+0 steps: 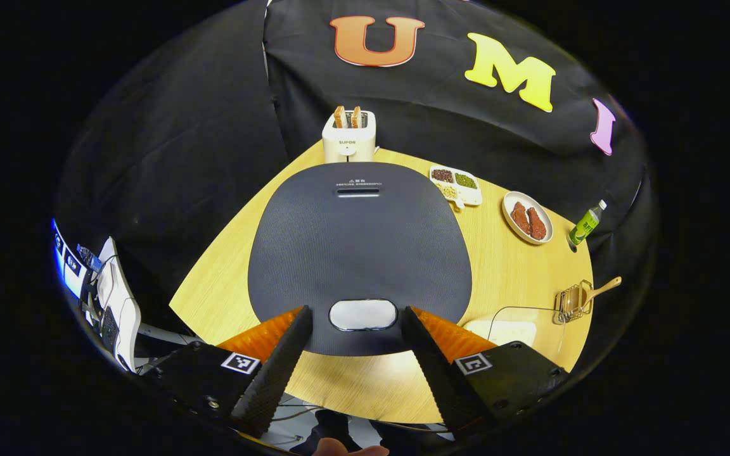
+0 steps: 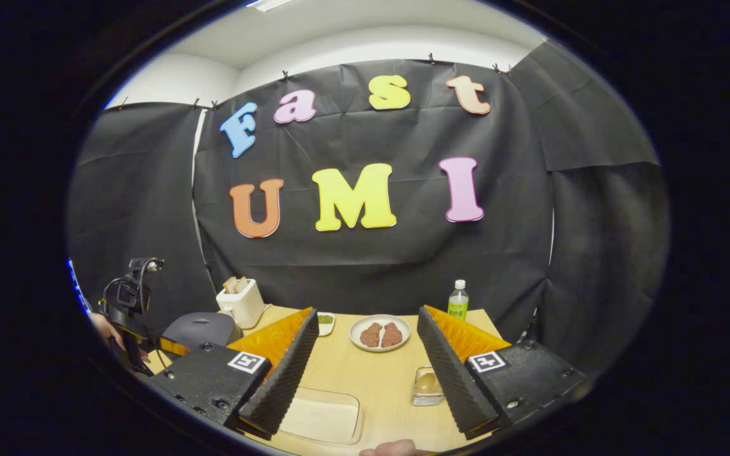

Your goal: Close the left gripper, press the button to open the rice cooker; take a wooden spoon from the chopstick holder with the right hand, scoop a spoonful of rice and pour it into the rice cooker, then put the wooden spoon back into the chopstick holder.

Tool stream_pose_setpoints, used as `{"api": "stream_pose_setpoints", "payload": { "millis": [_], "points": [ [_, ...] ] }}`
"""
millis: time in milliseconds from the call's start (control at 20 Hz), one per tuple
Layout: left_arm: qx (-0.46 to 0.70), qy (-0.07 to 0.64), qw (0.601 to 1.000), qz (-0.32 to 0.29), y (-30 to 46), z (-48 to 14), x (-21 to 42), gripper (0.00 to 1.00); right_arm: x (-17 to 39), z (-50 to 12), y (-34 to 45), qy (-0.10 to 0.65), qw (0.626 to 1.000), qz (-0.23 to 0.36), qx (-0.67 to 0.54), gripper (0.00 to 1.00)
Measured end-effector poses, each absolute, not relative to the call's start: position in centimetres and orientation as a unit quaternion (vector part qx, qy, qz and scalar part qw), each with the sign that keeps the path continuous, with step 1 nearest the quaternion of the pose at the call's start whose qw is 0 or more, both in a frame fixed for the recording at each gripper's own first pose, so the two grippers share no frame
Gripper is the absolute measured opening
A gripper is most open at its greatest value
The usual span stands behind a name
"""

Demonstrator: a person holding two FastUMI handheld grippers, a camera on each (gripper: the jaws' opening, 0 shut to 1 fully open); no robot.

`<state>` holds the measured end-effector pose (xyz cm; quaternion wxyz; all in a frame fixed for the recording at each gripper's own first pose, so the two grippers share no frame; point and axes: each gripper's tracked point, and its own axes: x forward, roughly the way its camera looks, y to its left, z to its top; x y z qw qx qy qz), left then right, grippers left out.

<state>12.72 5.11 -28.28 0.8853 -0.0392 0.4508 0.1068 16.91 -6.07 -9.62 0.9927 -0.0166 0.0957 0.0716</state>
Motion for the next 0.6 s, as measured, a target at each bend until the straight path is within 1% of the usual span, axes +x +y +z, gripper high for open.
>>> {"api": "stream_pose_setpoints", "payload": {
  "millis": [50,200,350,550,600],
  "points": [
    [-0.039,0.452,0.885,0.107,5.1,-28.3,12.7,0.98,16.9,-9.5,-6.0,0.097,0.993,0.072,-0.017,1.00],
    [-0.049,0.439,0.890,0.110,4.8,-27.8,13.1,0.96,16.4,-9.2,-6.2,0.098,0.993,0.058,-0.015,1.00],
    [-0.064,0.429,0.897,0.091,4.0,-26.8,12.6,0.96,14.7,-8.0,-6.2,0.089,0.995,0.042,-0.024,1.00],
    [-0.062,0.361,0.929,0.054,2.6,-21.7,11.3,0.95,10.3,-5.0,-6.1,0.060,0.998,0.014,-0.028,0.99],
    [-0.061,0.345,0.936,0.043,2.1,-20.3,10.5,1.00,9.0,-4.2,-6.1,0.052,0.998,0.006,-0.028,1.00]
  ]
}}
